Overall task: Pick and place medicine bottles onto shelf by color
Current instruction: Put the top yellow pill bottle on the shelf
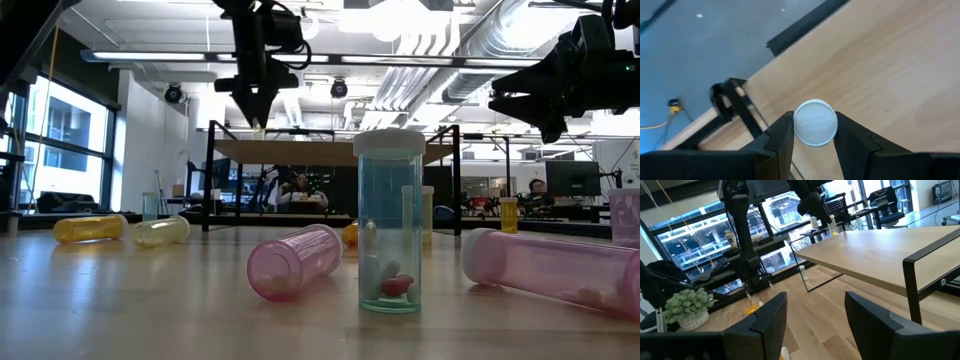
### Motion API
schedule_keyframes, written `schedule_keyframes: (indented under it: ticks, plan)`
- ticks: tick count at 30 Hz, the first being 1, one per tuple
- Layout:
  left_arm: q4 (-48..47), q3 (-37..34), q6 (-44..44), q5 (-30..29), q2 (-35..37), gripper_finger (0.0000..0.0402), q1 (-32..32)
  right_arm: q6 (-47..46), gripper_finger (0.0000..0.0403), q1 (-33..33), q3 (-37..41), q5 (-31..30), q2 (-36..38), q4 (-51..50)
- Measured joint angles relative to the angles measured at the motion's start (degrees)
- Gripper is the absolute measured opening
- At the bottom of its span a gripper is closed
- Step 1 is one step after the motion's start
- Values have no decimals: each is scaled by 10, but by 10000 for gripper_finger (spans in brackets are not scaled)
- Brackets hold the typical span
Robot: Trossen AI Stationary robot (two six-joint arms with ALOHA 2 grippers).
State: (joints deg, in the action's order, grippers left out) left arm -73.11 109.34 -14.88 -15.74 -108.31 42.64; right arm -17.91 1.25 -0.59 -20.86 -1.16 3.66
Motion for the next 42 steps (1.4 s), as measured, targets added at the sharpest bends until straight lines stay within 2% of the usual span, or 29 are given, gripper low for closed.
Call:
schedule_keyframes:
  ticks: [3, 7, 22, 34, 42]
  plan:
    - [0, -2, -1, 23, 0, 113, 1, 0, 190, 0, 0, 0, 0, 0]
    - [1, -10, -1, -1, -1, 113, 1, 0, 190, 0, 0, 0, 0, 0]
    - [1, -11, 0, 0, -1, 114, 1, 0, 190, 0, 0, 0, 0, 0]
    - [8, -12, 0, 2, -2, 171, 1, 0, 190, 0, 0, 0, 0, 0]
    - [10, -12, 1, 4, -2, 185, 1, 0, 190, 0, 0, 0, 0, 0]
